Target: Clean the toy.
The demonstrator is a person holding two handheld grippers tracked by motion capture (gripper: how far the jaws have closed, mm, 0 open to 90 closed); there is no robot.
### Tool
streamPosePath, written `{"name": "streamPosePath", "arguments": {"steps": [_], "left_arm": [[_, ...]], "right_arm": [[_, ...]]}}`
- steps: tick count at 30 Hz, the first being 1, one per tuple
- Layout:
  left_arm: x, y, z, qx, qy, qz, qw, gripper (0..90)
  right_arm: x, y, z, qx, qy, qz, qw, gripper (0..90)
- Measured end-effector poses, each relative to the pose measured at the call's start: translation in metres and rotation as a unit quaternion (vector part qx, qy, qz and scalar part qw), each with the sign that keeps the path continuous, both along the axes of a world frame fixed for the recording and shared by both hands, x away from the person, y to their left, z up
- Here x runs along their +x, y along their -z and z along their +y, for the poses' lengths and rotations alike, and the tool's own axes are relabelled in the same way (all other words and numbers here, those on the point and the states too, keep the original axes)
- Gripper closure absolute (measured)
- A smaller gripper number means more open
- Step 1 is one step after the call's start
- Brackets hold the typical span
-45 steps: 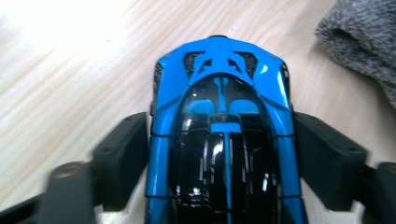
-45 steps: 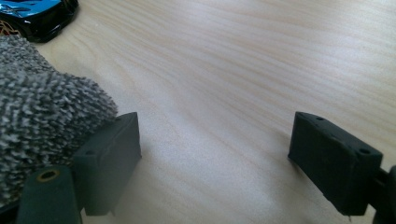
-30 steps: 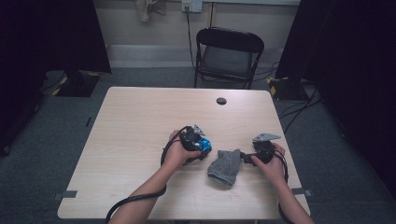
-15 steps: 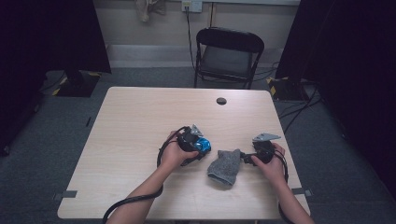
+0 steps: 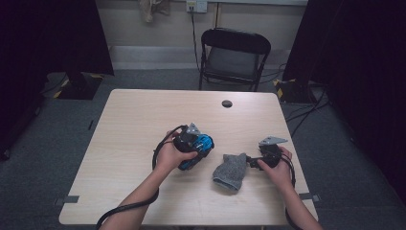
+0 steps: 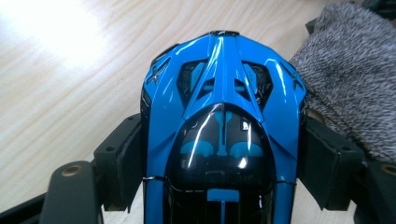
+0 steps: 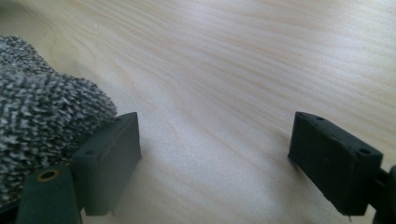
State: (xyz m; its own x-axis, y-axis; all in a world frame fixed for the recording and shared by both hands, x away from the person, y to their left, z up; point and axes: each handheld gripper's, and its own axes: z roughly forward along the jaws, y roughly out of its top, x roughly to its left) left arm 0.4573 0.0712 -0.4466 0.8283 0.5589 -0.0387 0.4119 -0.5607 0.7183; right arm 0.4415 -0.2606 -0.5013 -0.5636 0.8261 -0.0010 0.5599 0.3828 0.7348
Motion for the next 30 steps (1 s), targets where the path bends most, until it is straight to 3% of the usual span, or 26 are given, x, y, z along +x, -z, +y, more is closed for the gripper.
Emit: {"name": "streamPosePath", "arguments": {"steps": [13, 16, 19, 26, 30], "left_arm": [[-0.002, -0.019, 0.016, -0.024, -0.007, -0.014, 0.9996, 24.7], [-0.003, -0.023, 0.020, -0.026, -0.006, -0.017, 0.9995, 24.7], [-0.004, -0.028, 0.025, -0.035, -0.008, -0.017, 0.9992, 24.7], [-0.009, -0.032, 0.032, -0.034, -0.011, -0.020, 0.9992, 24.7], [-0.011, -0.034, 0.032, -0.034, -0.010, -0.019, 0.9992, 24.7]], "right_arm": [[0.001, -0.001, 0.002, -0.002, 0.000, 0.004, 1.0000, 16.5], [0.003, -0.004, 0.003, -0.004, -0.008, 0.017, 0.9998, 17.2], [0.003, -0.008, 0.003, -0.008, -0.014, 0.018, 0.9997, 17.2], [-0.001, -0.020, -0.001, -0.023, -0.021, 0.016, 0.9994, 17.2], [-0.004, -0.035, -0.008, 0.010, -0.016, 0.022, 0.9996, 17.0]]}}
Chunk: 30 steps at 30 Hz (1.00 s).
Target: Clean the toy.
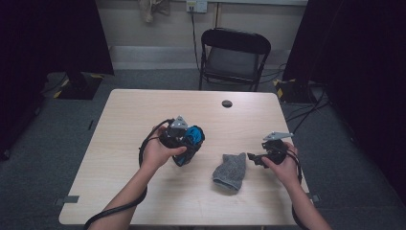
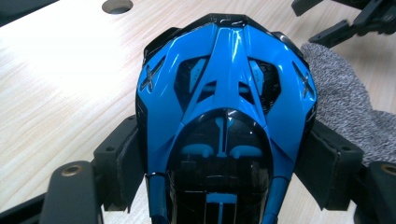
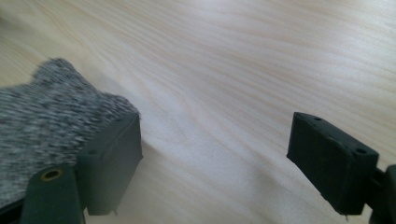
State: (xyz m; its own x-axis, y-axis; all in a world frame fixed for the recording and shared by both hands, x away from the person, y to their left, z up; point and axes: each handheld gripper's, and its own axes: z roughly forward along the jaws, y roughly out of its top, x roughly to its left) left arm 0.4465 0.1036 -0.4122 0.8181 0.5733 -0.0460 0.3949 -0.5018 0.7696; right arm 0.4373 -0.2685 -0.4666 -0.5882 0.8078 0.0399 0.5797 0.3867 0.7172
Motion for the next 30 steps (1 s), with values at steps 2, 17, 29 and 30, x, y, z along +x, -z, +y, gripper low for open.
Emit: {"name": "streamPosePath", "arguments": {"steps": [2, 17, 29, 30], "left_arm": [[-0.001, -0.002, -0.001, 0.003, 0.001, -0.002, 1.0000, 24.7], [-0.005, -0.009, 0.000, -0.001, 0.002, -0.010, 1.0000, 24.7], [-0.007, -0.001, 0.009, -0.008, 0.000, -0.001, 1.0000, 24.7], [-0.007, -0.001, 0.009, -0.007, 0.001, -0.001, 1.0000, 24.7]], "right_arm": [[-0.002, -0.006, -0.001, 0.011, -0.006, -0.003, 0.9999, 18.6], [-0.019, -0.014, 0.059, 0.011, -0.077, 0.030, 0.9965, 19.9], [-0.001, 0.015, 0.075, -0.009, -0.081, 0.048, 0.9955, 19.8], [0.002, 0.016, 0.076, -0.007, -0.082, 0.046, 0.9955, 19.7]]}}
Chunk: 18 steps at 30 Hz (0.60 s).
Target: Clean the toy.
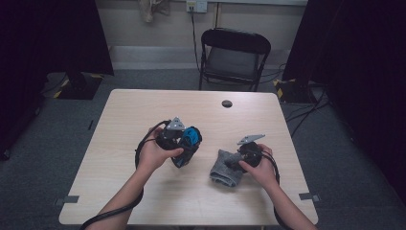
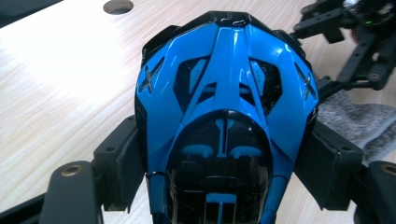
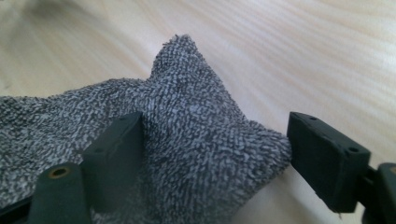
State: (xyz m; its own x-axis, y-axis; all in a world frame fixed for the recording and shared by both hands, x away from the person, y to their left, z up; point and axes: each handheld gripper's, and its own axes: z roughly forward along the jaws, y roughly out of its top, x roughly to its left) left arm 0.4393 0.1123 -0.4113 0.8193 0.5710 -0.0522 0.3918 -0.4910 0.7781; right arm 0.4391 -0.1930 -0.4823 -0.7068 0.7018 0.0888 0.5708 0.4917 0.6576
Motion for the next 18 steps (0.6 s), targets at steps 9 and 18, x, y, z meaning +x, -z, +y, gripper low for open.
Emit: {"name": "streamPosePath", "arguments": {"steps": [9, 18], "left_arm": [[0.001, 0.002, -0.003, -0.002, 0.006, -0.001, 1.0000, 24.7], [-0.004, -0.002, -0.002, -0.003, 0.004, -0.006, 1.0000, 24.7]], "right_arm": [[0.027, -0.005, 0.008, -0.015, 0.015, -0.023, 0.9995, 20.3], [0.011, -0.029, 0.013, -0.002, -0.005, -0.039, 0.9992, 19.0]]}}
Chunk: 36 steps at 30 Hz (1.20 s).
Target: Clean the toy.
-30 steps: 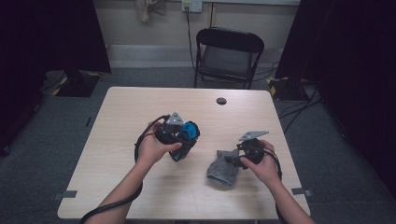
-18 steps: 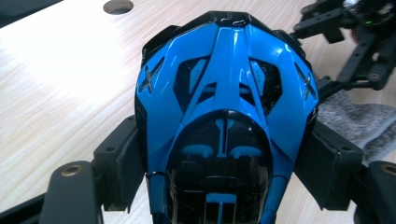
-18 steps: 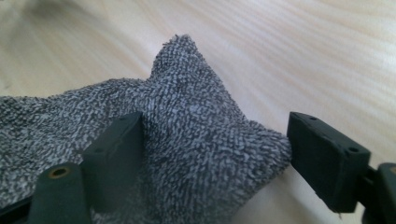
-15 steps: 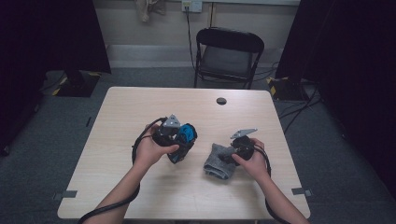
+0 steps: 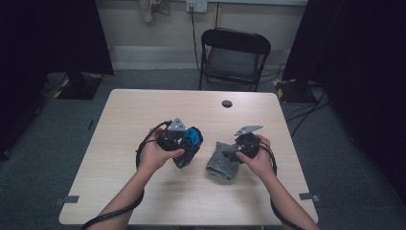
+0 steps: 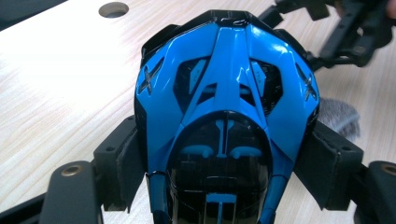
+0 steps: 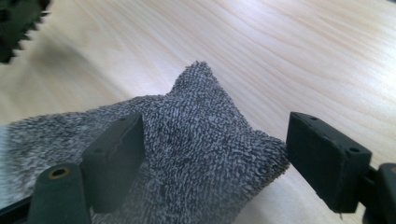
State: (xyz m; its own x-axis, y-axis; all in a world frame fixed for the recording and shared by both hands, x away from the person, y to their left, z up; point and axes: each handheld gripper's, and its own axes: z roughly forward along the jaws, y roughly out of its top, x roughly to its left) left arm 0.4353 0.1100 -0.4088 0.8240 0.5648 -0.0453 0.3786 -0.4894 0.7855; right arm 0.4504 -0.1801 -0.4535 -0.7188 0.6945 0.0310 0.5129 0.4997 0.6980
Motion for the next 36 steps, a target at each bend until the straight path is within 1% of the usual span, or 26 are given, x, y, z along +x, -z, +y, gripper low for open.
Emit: {"name": "streamPosePath", "arguments": {"steps": [2, 5, 7, 8, 9, 10, 11, 13, 14, 15, 17, 19, 21, 26, 28, 32, 34, 35, 36], "left_arm": [[-0.002, -0.001, 0.000, -0.002, 0.000, 0.000, 1.0000, 24.7], [-0.004, -0.001, -0.001, -0.005, -0.001, 0.002, 1.0000, 24.7], [-0.004, 0.000, 0.000, -0.003, -0.001, 0.002, 1.0000, 24.7], [-0.004, 0.001, 0.000, -0.002, -0.001, 0.003, 1.0000, 24.7], [-0.004, 0.001, 0.001, -0.002, -0.002, 0.005, 1.0000, 24.7], [-0.004, 0.001, 0.001, -0.001, -0.001, 0.006, 1.0000, 24.7], [-0.004, 0.001, 0.001, -0.002, -0.002, 0.007, 1.0000, 24.6], [-0.004, -0.001, 0.002, 0.001, -0.001, 0.004, 1.0000, 24.7], [-0.004, -0.001, 0.002, -0.002, -0.002, 0.005, 1.0000, 24.7], [-0.003, -0.002, 0.002, -0.004, -0.003, 0.003, 1.0000, 24.7], [-0.003, -0.003, 0.002, -0.006, -0.005, 0.002, 1.0000, 24.7], [-0.003, -0.003, 0.002, -0.005, -0.005, 0.004, 1.0000, 24.7], [-0.004, -0.002, 0.002, -0.006, -0.004, 0.005, 1.0000, 24.7], [-0.006, 0.001, 0.001, -0.007, 0.000, 0.006, 1.0000, 24.6], [-0.006, 0.001, 0.001, -0.009, 0.000, 0.007, 0.9999, 24.7], [-0.005, 0.002, 0.000, -0.011, 0.001, 0.008, 0.9999, 24.7], [-0.005, 0.002, -0.001, -0.011, 0.002, 0.008, 0.9999, 24.7], [-0.005, 0.002, -0.001, -0.011, 0.003, 0.008, 0.9999, 24.6], [-0.005, 0.003, -0.001, -0.010, 0.003, 0.008, 0.9999, 24.7]], "right_arm": [[-0.006, -0.002, 0.003, 0.001, -0.008, -0.001, 1.0000, 18.4], [-0.011, 0.000, 0.009, -0.004, -0.015, 0.000, 0.9999, 17.5], [-0.014, 0.002, 0.012, -0.010, -0.014, -0.006, 0.9998, 17.4], [-0.014, 0.001, 0.012, -0.012, -0.013, -0.013, 0.9998, 17.5], [-0.014, -0.001, 0.011, -0.007, -0.013, -0.015, 0.9998, 17.7], [-0.014, -0.005, 0.009, 0.006, -0.011, -0.009, 0.9999, 17.7], [-0.014, -0.007, 0.009, 0.010, -0.011, -0.007, 0.9999, 17.7], [-0.015, -0.011, 0.009, 0.010, -0.018, -0.002, 0.9998, 17.7], [-0.016, -0.011, 0.010, 0.009, -0.021, 0.000, 0.9997, 17.7], [-0.017, -0.010, 0.011, 0.010, -0.023, 0.002, 0.9997, 17.8], [-0.020, -0.004, 0.016, 0.005, -0.033, 0.011, 0.9994, 17.7], [-0.024, 0.006, 0.023, -0.013, -0.044, 0.014, 0.9988, 16.1], [-0.027, 0.015, 0.028, -0.028, -0.049, 0.014, 0.9983, 15.3], [-0.027, 0.028, 0.028, -0.024, -0.044, 0.014, 0.9987, 16.0], [-0.026, 0.031, 0.028, -0.018, -0.038, 0.012, 0.9991, 18.2], [-0.027, 0.032, 0.029, -0.030, -0.029, 0.001, 0.9991, 25.5], [-0.026, 0.032, 0.029, -0.034, -0.028, 0.000, 0.9990, 30.9], [-0.026, 0.031, 0.028, -0.036, -0.026, -0.001, 0.9990, 37.1], [-0.026, 0.030, 0.027, -0.036, -0.027, -0.003, 0.9990, 55.1]]}}
